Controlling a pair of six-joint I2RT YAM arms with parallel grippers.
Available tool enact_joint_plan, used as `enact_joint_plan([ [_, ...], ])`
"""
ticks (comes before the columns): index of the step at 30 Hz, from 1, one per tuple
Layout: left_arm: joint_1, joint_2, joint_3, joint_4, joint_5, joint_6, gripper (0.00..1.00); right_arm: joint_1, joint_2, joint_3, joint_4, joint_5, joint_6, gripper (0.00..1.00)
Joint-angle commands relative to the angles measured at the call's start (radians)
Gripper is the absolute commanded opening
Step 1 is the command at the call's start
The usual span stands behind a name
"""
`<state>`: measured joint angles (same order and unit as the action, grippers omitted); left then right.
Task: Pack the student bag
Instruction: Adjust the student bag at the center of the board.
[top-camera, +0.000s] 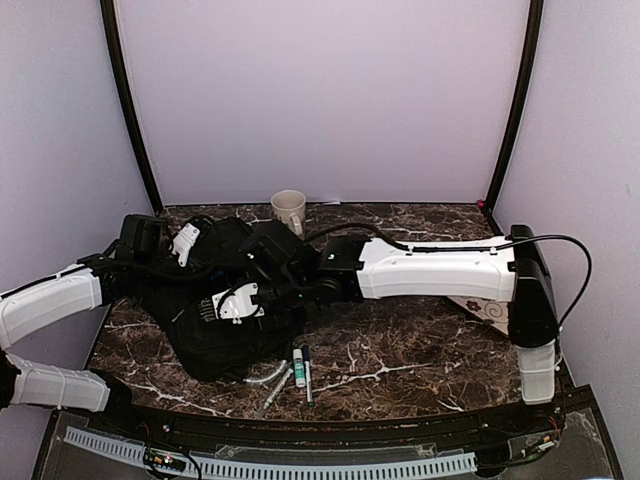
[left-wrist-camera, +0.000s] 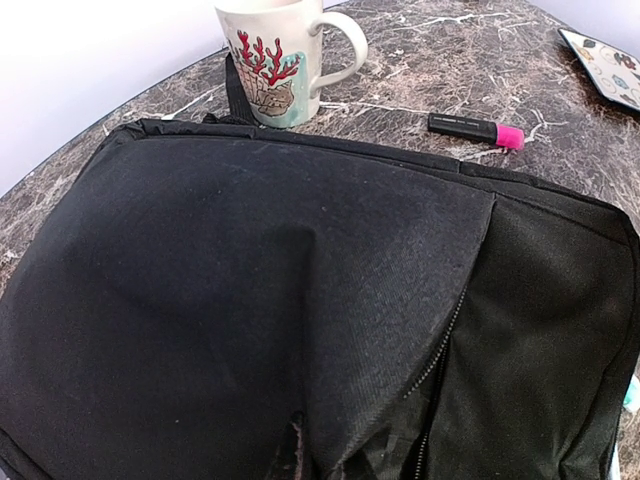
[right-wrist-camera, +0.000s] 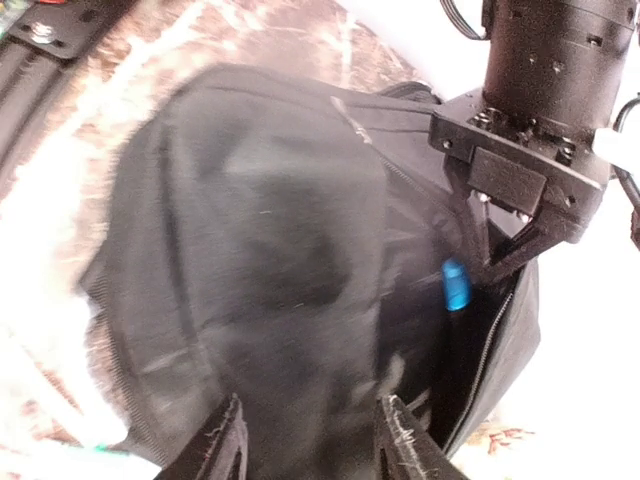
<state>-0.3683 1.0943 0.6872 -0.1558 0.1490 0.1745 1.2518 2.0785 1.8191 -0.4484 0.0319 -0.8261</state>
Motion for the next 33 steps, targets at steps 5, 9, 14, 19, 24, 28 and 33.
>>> enact_joint_plan([
  [5,0.010,0.003,0.004,0.049,-0.034,0.000,0.00,-0.031,-0.029,-0.019,-0.180,-0.112,0.066,0.45],
  [9,0.009,0.002,0.006,0.046,-0.034,0.002,0.00,-0.048,0.014,0.022,-0.254,-0.101,0.059,0.47],
  [14,0.010,-0.001,0.006,0.045,-0.035,0.003,0.00,-0.054,0.071,0.060,-0.281,-0.043,0.059,0.50],
  [19,0.010,-0.004,0.006,0.045,-0.029,0.005,0.00,-0.053,0.131,0.090,-0.236,0.025,0.044,0.54],
  [24,0.009,-0.008,0.005,0.043,-0.038,0.007,0.00,-0.054,0.262,0.278,-0.341,0.097,0.027,0.16],
  [28,0.009,-0.011,0.003,0.042,-0.052,0.010,0.00,-0.056,0.204,0.338,-0.346,0.066,0.041,0.00],
  [33,0.010,-0.008,0.010,0.035,-0.093,0.003,0.00,-0.055,-0.041,0.172,-0.173,0.011,0.025,0.00],
])
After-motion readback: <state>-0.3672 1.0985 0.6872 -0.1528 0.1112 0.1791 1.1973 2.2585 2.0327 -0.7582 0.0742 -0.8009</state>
